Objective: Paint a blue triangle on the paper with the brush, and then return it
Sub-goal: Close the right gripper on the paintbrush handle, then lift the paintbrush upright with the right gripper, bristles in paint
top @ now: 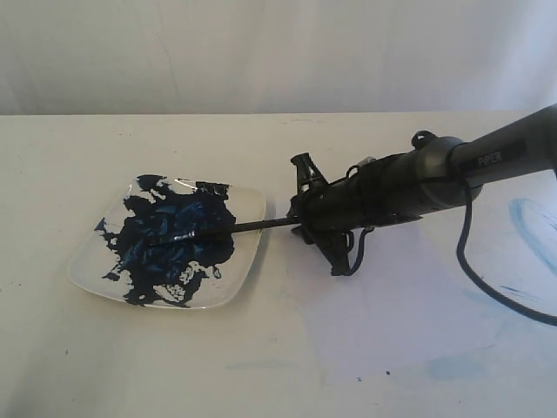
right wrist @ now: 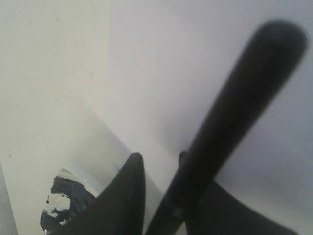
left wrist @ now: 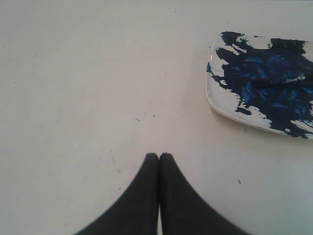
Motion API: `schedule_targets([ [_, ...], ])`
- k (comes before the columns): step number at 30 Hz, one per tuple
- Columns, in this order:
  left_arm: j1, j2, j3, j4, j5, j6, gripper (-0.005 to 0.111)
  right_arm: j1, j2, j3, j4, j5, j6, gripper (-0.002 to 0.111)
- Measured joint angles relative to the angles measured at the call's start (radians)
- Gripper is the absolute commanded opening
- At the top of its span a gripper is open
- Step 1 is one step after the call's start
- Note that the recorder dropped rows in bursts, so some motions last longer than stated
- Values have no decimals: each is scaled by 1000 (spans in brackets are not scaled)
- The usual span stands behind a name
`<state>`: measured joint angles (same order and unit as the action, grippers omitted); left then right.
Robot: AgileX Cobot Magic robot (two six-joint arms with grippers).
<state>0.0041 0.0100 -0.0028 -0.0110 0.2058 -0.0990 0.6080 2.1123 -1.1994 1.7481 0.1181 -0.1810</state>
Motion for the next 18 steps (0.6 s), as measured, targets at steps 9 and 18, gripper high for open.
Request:
schedule_targets([
  [9, 0, 0, 0, 0, 0, 0, 0, 0, 1, 0, 5, -6, 90, 5],
  [18, 0, 0, 0, 0, 0, 0, 0, 0, 5, -28, 1, -6, 107, 5],
])
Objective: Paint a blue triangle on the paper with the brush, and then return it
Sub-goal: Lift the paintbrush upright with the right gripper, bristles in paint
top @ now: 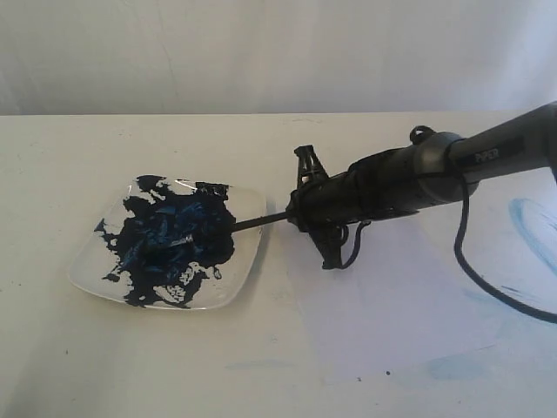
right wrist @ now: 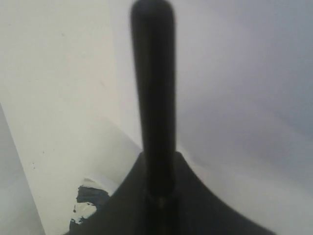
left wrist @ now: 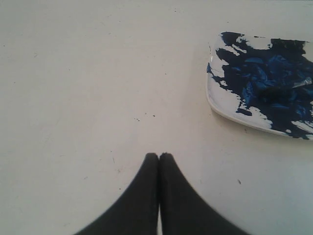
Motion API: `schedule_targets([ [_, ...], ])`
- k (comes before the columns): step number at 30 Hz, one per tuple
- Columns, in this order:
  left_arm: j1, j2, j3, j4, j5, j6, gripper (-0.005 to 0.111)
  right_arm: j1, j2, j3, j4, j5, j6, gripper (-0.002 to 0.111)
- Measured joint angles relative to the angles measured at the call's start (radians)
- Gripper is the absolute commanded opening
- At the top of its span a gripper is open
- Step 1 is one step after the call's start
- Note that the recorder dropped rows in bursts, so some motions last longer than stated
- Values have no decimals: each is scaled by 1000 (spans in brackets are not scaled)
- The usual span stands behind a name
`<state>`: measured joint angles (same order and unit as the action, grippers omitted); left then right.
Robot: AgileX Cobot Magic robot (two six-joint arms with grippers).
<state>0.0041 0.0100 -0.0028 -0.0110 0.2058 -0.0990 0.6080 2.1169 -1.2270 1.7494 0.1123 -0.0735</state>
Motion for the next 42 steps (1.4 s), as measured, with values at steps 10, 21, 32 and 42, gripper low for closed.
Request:
schedule_targets([
  [10, 0, 0, 0, 0, 0, 0, 0, 0, -86, -49, 0, -38, -95, 0],
  [21, 0, 0, 0, 0, 0, 0, 0, 0, -209, -168, 0, 0, -752, 0],
  [32, 0, 0, 0, 0, 0, 0, 0, 54, -237, -258, 0, 184, -1376, 0],
  [42, 0, 0, 0, 0, 0, 0, 0, 159, -217, -315, -2, 145, -1553, 0],
])
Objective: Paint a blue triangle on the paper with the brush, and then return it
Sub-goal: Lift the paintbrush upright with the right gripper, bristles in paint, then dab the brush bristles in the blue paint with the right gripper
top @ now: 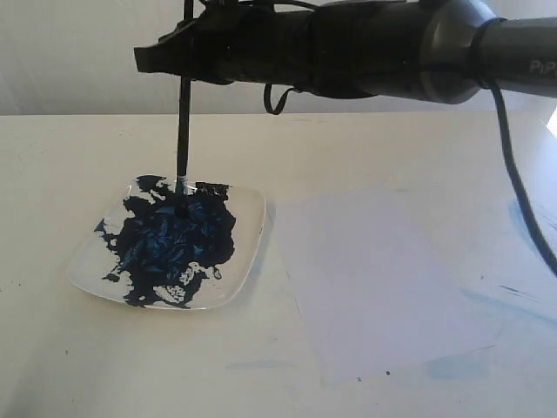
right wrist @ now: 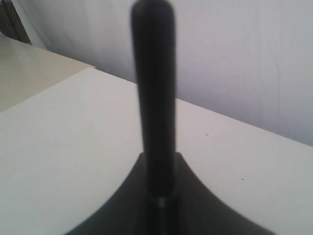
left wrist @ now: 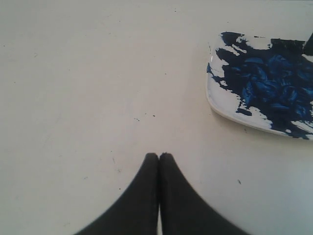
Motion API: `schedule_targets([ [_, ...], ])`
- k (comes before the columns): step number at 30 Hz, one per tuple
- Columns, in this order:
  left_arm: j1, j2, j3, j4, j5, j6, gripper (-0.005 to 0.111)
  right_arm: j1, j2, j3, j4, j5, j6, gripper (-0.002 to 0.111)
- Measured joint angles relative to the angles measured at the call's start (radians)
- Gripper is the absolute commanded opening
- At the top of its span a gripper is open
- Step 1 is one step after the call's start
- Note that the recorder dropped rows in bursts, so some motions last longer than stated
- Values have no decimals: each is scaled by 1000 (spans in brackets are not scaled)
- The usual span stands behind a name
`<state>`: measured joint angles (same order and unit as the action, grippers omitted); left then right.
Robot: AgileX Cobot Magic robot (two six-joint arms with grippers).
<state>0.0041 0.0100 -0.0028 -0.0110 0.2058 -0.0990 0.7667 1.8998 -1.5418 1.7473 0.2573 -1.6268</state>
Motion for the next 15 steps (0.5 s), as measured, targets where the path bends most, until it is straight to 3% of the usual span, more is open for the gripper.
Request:
schedule_targets([
  [4, 0, 0, 0, 0, 0, 0, 0, 5, 30, 0, 0, 91, -131, 0],
  [15, 0, 0, 0, 0, 0, 0, 0, 18, 69, 0, -2, -122, -152, 0],
])
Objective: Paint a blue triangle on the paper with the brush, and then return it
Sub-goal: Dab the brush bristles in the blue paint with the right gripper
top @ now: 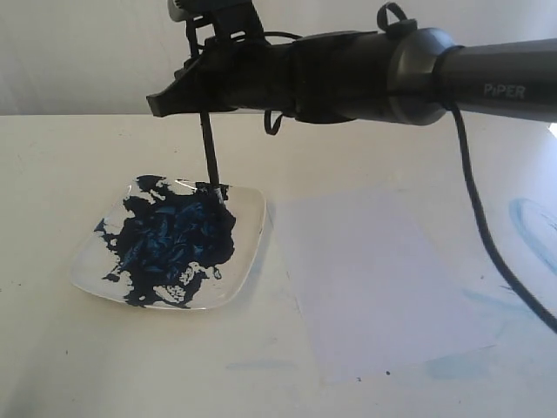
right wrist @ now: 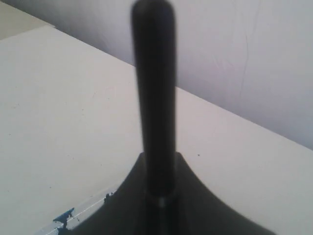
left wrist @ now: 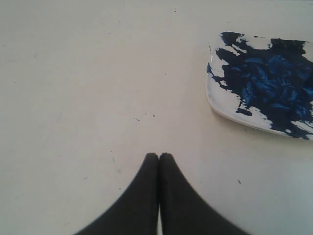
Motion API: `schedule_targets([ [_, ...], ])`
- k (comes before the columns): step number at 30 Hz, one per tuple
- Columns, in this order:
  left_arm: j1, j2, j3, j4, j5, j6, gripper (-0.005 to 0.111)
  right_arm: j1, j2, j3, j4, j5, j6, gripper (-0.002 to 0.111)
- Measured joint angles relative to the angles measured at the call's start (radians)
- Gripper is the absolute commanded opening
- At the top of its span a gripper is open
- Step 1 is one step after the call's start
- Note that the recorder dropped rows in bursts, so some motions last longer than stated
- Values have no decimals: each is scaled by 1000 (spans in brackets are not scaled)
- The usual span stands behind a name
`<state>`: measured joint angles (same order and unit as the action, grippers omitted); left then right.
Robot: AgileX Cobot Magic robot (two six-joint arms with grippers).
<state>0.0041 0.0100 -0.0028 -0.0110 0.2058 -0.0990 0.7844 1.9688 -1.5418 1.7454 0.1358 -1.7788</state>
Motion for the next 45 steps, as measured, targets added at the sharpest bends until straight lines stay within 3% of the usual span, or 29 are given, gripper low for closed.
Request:
schedule_targets([
  [45, 0, 0, 0, 0, 0, 0, 0, 11, 19, 0, 4, -73, 159, 0],
])
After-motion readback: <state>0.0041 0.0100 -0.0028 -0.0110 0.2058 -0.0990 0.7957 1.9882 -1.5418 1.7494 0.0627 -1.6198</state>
